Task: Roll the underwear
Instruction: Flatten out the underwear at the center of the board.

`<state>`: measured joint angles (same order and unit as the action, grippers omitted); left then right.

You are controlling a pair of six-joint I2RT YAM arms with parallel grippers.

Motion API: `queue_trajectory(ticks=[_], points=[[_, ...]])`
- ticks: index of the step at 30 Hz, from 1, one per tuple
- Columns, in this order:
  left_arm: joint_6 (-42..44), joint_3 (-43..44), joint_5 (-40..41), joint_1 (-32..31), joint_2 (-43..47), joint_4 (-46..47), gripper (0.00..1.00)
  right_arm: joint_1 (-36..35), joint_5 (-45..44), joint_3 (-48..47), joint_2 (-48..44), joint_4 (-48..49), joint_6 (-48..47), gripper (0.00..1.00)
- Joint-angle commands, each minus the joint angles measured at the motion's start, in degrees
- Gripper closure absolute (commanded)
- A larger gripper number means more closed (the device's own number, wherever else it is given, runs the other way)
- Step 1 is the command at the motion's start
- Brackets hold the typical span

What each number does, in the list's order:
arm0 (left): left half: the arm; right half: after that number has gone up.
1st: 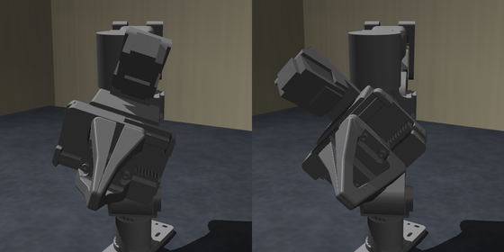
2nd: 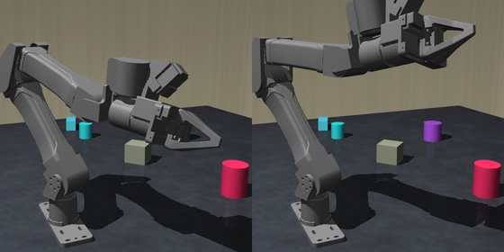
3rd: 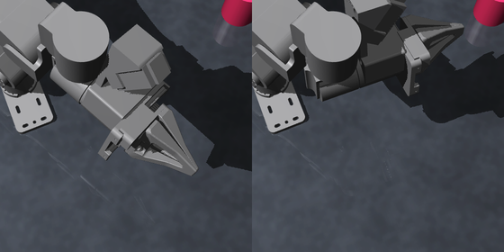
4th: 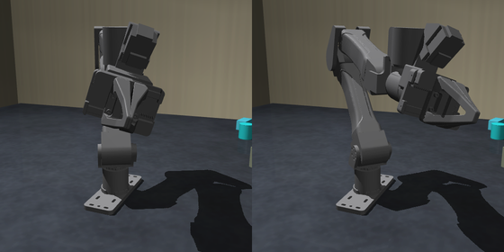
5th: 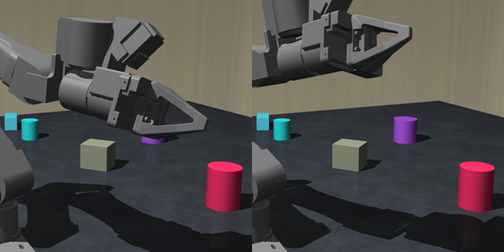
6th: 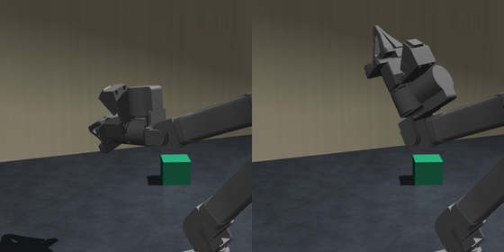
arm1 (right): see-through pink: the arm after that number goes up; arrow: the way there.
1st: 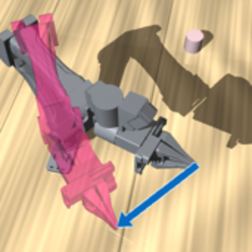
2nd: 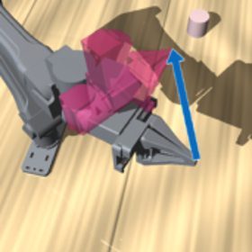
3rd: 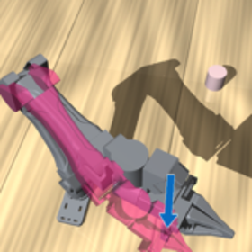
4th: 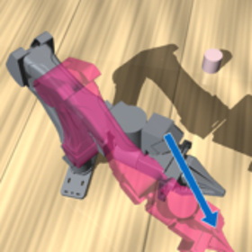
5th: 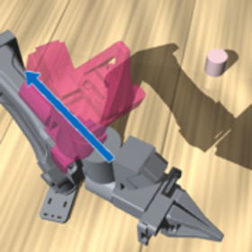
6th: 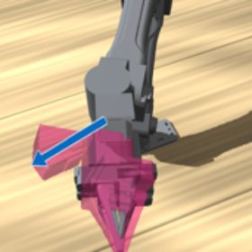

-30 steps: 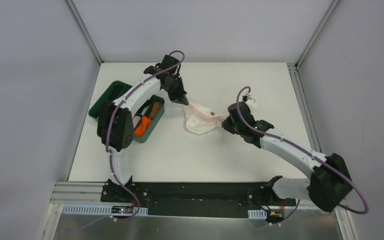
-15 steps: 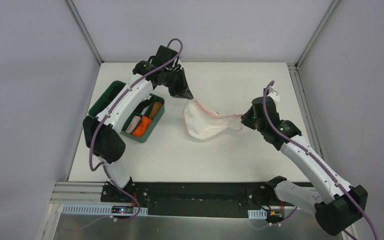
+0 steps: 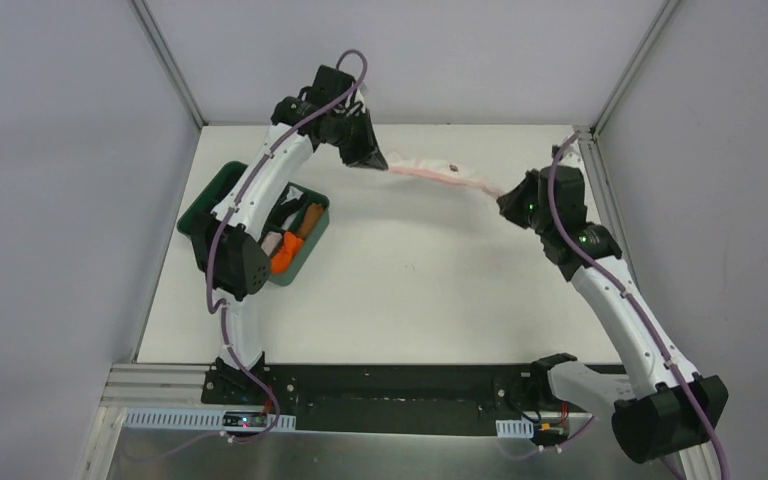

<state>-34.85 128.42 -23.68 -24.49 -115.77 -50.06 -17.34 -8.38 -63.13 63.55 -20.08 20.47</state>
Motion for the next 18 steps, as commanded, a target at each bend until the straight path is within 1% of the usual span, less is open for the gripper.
queue_trajectory(ticks=[1,2,3,4,5,6,7,8,10,11,12,13,14,15,17,18], points=[[2.42,-22.89,-1.24,-2.16,9.59,0.32,1.0,-0.57,7.48,14.07,-6.87,-2.38,4.47,1.0],[1.85,-30.02,-1.1,-2.98,11.67,2.05,1.0,-1.03,10.22,17.77,-8.64,-2.54,6.38,1.0],[1.29,-36.38,-1.09,-3.79,13.62,3.58,1.0,-1.69,11.29,21.05,-10.46,-3.31,8.42,0.95],[0.41,-41.63,-0.95,-4.53,14.97,4.24,0.95,-2.4,11.47,23.46,-12.22,-4.93,10.96,0.83],[-0.35,-45.7,-0.77,-5.2,15.84,4.36,0.87,-2.83,11.76,25.33,-13.61,-6.77,12.77,0.71],[-0.73,-48.82,-0.89,-5.6,16.55,4.29,0.81,-3.16,11.99,26.65,-15.03,-8.65,14.13,0.6],[-1.1,-50.66,-1.03,-5.65,17.67,4.23,0.75,-3.22,11.76,27.21,-16.33,-10.59,14.9,0.53],[-1.25,-51.66,-0.53,-5.65,18.65,4.0,0.63,-3.21,10.94,27.21,-17.47,-12.29,15.18,0.48],[-0.98,-50.49,1.14,-5.68,20.53,3.33,0.46,-3.14,8.85,25.62,-19.29,-14.51,14.66,0.41],[-0.76,-48.82,1.99,-5.66,20.98,2.85,0.37,-3.09,6.05,24.62,-19.56,-14.92,14.2,0.39],[-0.68,-46.87,2.58,-5.66,21.05,2.53,0.3,-3.1,4.45,23.61,-19.13,-14.94,13.76,0.38],[-0.7,-45.2,2.92,-5.66,20.73,2.31,0.28,-2.98,3.53,22.7,-18.28,-14.57,13.25,0.36],[-0.95,-43.52,3.15,-5.77,20.07,2.32,0.28,-3.04,3.11,21.95,-16.81,-13.53,12.85,0.37],[-1.33,-42.04,3.44,-6.01,19.14,2.36,0.28,-3.0,3.37,21.31,-14.9,-12.44,12.72,0.41],[-2.35,-39.71,4.17,-7.17,16.57,2.35,0.31,-3.05,5.93,20.74,-10.49,-8.94,12.82,0.59],[-3.1,-39.02,4.96,-8.08,15.27,2.53,0.35,-2.99,7.32,20.53,-7.84,-7.44,13.27,0.7]])
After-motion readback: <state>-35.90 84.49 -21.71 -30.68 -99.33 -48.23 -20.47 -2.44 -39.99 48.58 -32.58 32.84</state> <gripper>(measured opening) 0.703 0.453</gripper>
